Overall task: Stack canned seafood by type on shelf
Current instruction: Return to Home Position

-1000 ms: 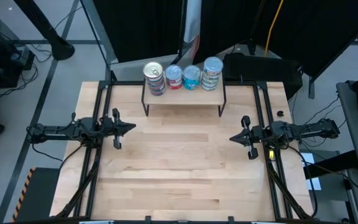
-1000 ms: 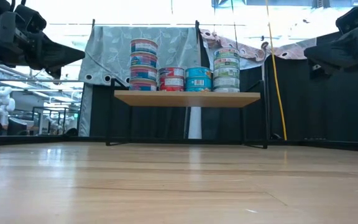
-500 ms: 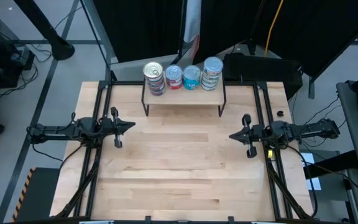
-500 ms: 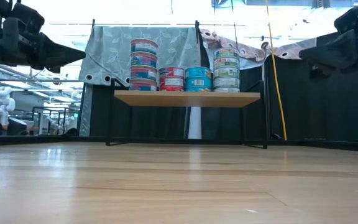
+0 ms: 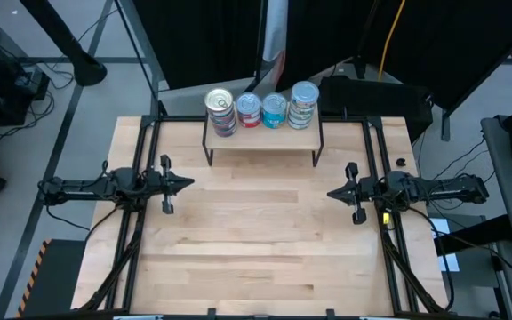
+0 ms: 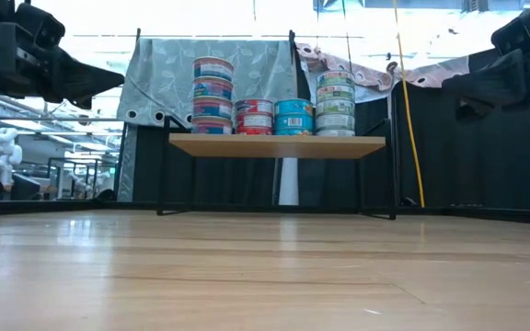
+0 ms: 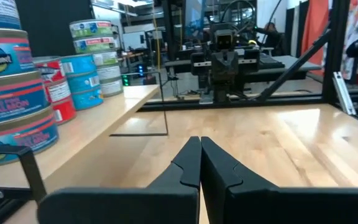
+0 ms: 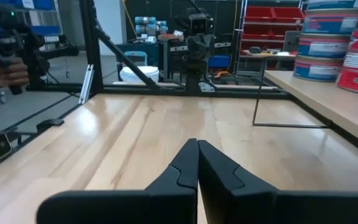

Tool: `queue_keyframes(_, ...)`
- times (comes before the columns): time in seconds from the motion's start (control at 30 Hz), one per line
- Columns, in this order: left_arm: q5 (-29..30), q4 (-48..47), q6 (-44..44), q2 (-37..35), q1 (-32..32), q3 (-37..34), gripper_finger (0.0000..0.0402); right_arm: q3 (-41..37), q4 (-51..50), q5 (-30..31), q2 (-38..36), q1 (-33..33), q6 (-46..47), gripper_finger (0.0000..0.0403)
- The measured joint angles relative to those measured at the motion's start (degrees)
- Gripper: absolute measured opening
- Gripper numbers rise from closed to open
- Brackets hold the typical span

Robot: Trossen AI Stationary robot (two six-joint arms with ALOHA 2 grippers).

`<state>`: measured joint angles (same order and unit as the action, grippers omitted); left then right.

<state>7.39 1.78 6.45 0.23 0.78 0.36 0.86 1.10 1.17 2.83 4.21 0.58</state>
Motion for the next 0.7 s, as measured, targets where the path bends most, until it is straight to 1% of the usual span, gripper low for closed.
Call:
queue_keyframes(0.3,-0.45,-0.06,-0.08,0.00,0.00,-0.02,0.0001,0.00,-0.13,-0.74,0.73,0.00,0.46,0.0000)
queue_keyframes(0.53,-0.48,-0.08,-0.11,0.00,0.00,-0.04,0.0001,0.00,-0.20,-1.32,-2.83,0.02,-0.98,0.0000)
queue_keyframes(0.7,0.01,-0.03,-0.11,0.02,0.00,-0.06,0.0001,-0.07,-0.04,-1.31,-2.68,-0.01,-1.55,0.0000)
